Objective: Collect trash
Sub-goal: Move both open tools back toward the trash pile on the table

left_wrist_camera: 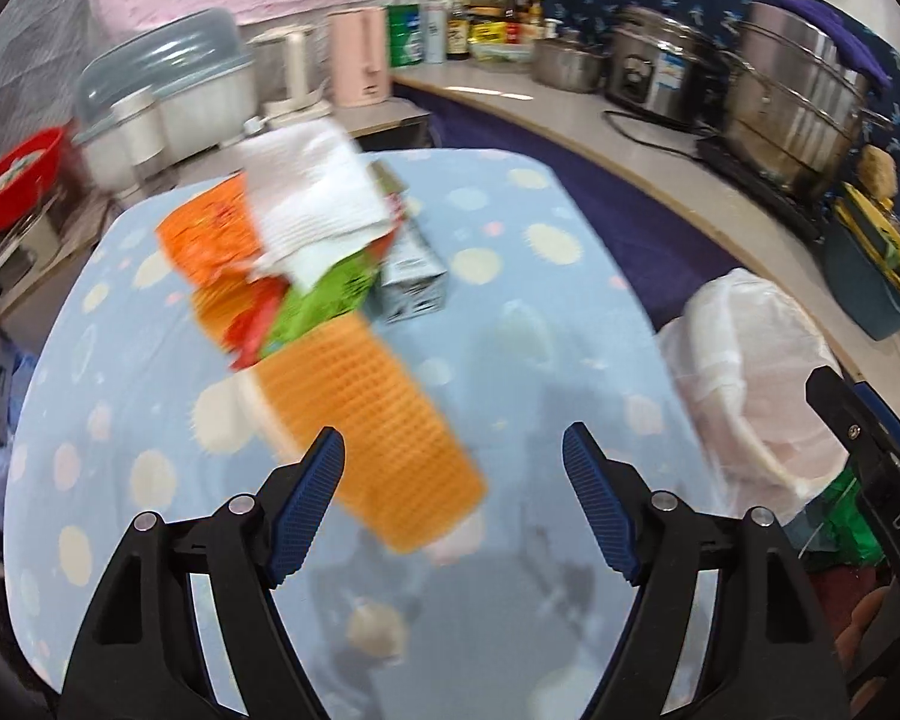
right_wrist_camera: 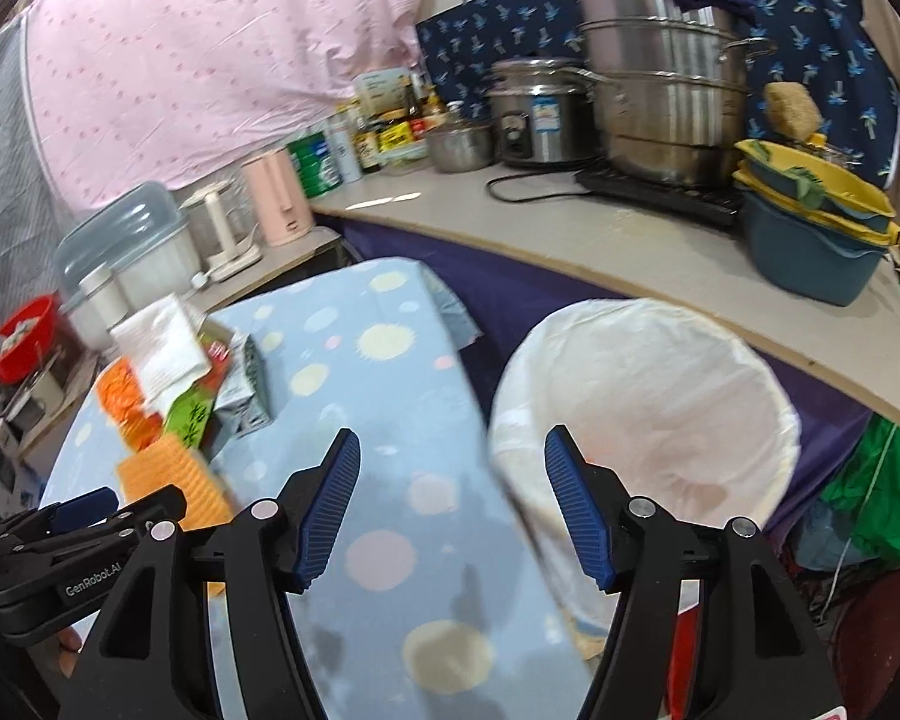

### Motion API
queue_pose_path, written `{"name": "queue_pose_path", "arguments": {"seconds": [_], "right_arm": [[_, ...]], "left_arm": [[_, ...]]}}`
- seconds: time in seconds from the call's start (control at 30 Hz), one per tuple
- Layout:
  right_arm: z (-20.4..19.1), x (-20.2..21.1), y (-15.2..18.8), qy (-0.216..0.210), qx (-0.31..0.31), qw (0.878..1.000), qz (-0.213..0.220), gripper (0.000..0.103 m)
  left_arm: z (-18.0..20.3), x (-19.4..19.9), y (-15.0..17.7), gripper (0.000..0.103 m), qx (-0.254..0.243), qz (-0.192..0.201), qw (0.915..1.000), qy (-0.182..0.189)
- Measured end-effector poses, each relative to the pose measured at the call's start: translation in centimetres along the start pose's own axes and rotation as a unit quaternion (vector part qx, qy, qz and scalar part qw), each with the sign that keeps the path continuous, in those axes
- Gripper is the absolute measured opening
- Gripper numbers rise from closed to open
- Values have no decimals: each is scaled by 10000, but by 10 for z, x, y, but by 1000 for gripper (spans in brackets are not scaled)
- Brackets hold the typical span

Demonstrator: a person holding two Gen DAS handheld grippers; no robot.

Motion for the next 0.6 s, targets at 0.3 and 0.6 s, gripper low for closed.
{"name": "queue_pose_path", "arguments": {"seconds": [0.3,0.6], "right_arm": [[-63,-22,43,-558,145,9969,-529,62],[-112,-55,73,-1065,368,9883,-1031,62]], "left_arm": [[-80,1,28,72,445,-244,9978,-421],[-115,-7,41,78,788,-355,9958,-305]]}}
Point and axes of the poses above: each gripper's, at about its wrist camera, not at the fingertips, and x roughly against the way its jaws point, z to its right, y to its underside, the point moved 2 cm from there along -x, roughly the way its jaws point, and after that the axes turned 14 degrees about z, right-handed, at the moved point
